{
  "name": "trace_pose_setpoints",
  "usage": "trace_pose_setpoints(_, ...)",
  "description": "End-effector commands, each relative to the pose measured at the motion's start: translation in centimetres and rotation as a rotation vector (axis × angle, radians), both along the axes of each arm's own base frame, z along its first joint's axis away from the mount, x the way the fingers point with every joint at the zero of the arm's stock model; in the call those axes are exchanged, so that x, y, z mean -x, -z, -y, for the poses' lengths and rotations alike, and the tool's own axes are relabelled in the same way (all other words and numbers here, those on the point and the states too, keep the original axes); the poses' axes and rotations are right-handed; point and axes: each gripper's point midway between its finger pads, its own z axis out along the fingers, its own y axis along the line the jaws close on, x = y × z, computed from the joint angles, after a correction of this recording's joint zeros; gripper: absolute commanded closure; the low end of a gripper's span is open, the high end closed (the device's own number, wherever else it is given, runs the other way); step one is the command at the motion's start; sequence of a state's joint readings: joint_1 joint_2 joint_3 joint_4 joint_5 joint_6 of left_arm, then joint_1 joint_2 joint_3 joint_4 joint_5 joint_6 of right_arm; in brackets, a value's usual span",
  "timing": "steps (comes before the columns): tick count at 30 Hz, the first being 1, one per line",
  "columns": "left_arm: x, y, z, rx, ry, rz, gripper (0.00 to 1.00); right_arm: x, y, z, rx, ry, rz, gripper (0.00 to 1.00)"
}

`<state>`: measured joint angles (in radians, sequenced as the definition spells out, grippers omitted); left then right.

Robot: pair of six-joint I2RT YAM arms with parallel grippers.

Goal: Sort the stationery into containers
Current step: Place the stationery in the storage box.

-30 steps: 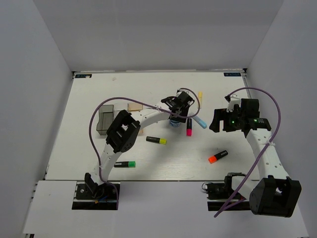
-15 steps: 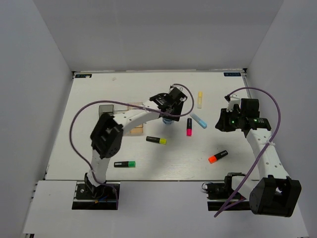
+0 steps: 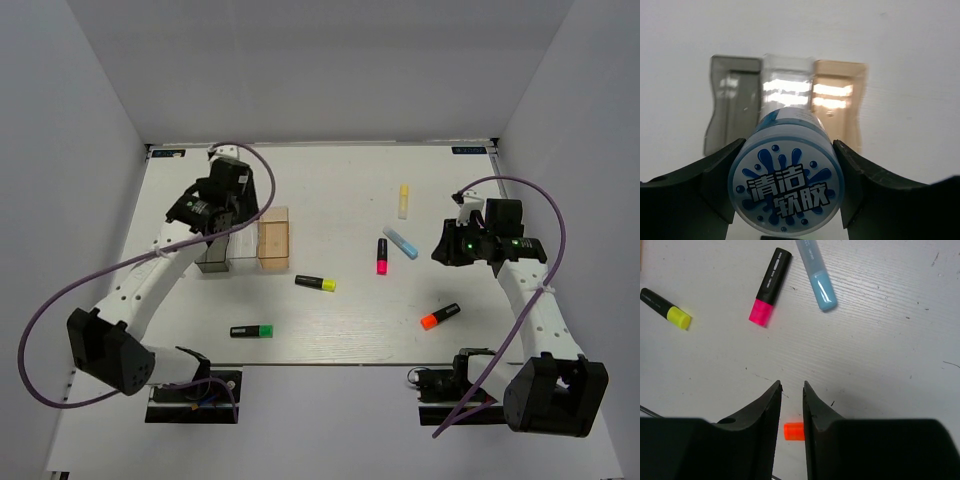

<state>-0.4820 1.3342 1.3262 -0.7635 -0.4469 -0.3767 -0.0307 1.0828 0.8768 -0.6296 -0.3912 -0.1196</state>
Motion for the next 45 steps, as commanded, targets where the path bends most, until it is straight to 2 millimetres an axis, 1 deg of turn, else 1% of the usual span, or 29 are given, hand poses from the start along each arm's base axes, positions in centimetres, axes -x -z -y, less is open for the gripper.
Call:
trace_pose_setpoints(1,0.6,2.1,-3.5,-0.001,-0.091,-0.059,1.0,-0.2,-0.3,-0.5,-0.022,-0.027,0.011,0.73)
trace_pose_setpoints(2,0.3,2.2,-4.0,0.01,-0.103,-0.053,1.0,-0.2,-0.3,-0.5,-0.022,-0.029,0.015,0.73)
trace_pose_setpoints(3,0.2,2.7,-5.3,0.012,-0.139,-0.065,1.0,-0.2,-0.2,-0.4,-0.021,-0.025,0.009,0.73)
trace_pose_setpoints(5,0.0,3.4,-5.5,0.036,-0.14,-0.087,1.0,-0.2,-0.1,-0.4,-0.021,-0.024,0.005,0.73)
trace_pose_setpoints(6,-0.4,3.5,-6.5,0.05,-0.164,-0.091,1.0,-0.2,-0.1,-0.4,-0.019,-0.023,0.004,0.73)
trace_pose_setpoints(8,-0.7,4.5,-6.9,0.068,-0.168,-0.132,1.0,-0.3,0.0,-0.3,-0.015,-0.02,0.003,0.71)
trace_pose_setpoints(9,-0.8,5.0,-7.6,0.071,-0.184,-0.15,1.0,-0.2,0.1,-0.2,-0.013,-0.018,0.003,0.71)
trace_pose_setpoints(10,-0.8,5.4,-7.6,0.074,-0.174,-0.164,1.0,-0.2,0.1,-0.2,-0.011,-0.016,0.0,0.71)
trace_pose_setpoints(13,-1.1,6.9,-8.9,0.09,-0.197,-0.195,1.0,-0.3,0.2,-0.1,-0.008,-0.015,-0.001,0.71)
trace_pose_setpoints(14,-1.0,7.2,-8.7,0.107,-0.183,-0.207,1.0,-0.2,0.3,-0.1,-0.008,-0.015,-0.007,0.71)
trace_pose_setpoints(15,-1.1,8.0,-8.8,0.103,-0.185,-0.225,1.0,-0.3,0.3,-0.1,-0.008,-0.015,-0.005,0.71)
trace_pose_setpoints(16,-1.2,8.1,-9.3,0.1,-0.192,-0.229,1.0,-0.3,0.3,-0.2,-0.008,-0.017,-0.005,0.71)
trace_pose_setpoints(18,-1.0,9.3,-9.4,0.095,-0.188,-0.258,1.0,-0.3,0.6,0.0,-0.002,-0.018,-0.01,0.7)
trace_pose_setpoints(19,-1.4,9.4,-9.5,0.098,-0.189,-0.252,1.0,-0.3,0.5,-0.1,-0.005,-0.018,-0.009,0.7)
trace_pose_setpoints(21,-1.6,9.8,-9.6,0.097,-0.189,-0.258,1.0,-0.3,0.5,0.0,-0.002,-0.016,-0.01,0.7)
trace_pose_setpoints(22,-1.7,10.3,-9.6,0.098,-0.191,-0.273,1.0,-0.3,0.5,0.0,-0.002,-0.016,-0.01,0.7)
trace_pose_setpoints(24,-2.1,10.5,-9.7,0.099,-0.195,-0.275,1.0,-0.3,0.6,0.0,-0.002,-0.015,-0.012,0.7)
trace_pose_setpoints(25,-2.2,11.0,-9.7,0.097,-0.196,-0.288,1.0,-0.3,0.6,0.0,0.0,-0.014,-0.012,0.7)
trace_pose_setpoints(28,-2.5,11.3,-9.9,0.086,-0.203,-0.291,1.0,-0.3,0.7,0.1,0.002,-0.014,-0.015,0.7)
trace_pose_setpoints(34,-2.8,12.0,-10.9,0.072,-0.231,-0.303,1.0,-0.3,0.9,0.1,0.004,-0.014,-0.025,0.7)
trace_pose_setpoints(37,-3.0,11.9,-11.0,0.065,-0.223,-0.297,0.99,-0.2,1.0,0.1,0.006,-0.014,-0.029,0.69)
trace_pose_setpoints(39,-3.1,12.4,-11.0,0.059,-0.219,-0.309,0.99,-0.4,1.0,0.1,0.006,-0.018,-0.024,0.69)
trace_pose_setpoints(43,-3.2,13.0,-11.0,0.059,-0.217,-0.32,0.96,-0.3,1.1,0.2,0.006,-0.011,-0.029,0.67)
trace_pose_setpoints(45,-3.1,13.2,-10.9,0.061,-0.214,-0.329,0.9,-0.3,1.2,0.1,0.006,-0.014,-0.031,0.66)
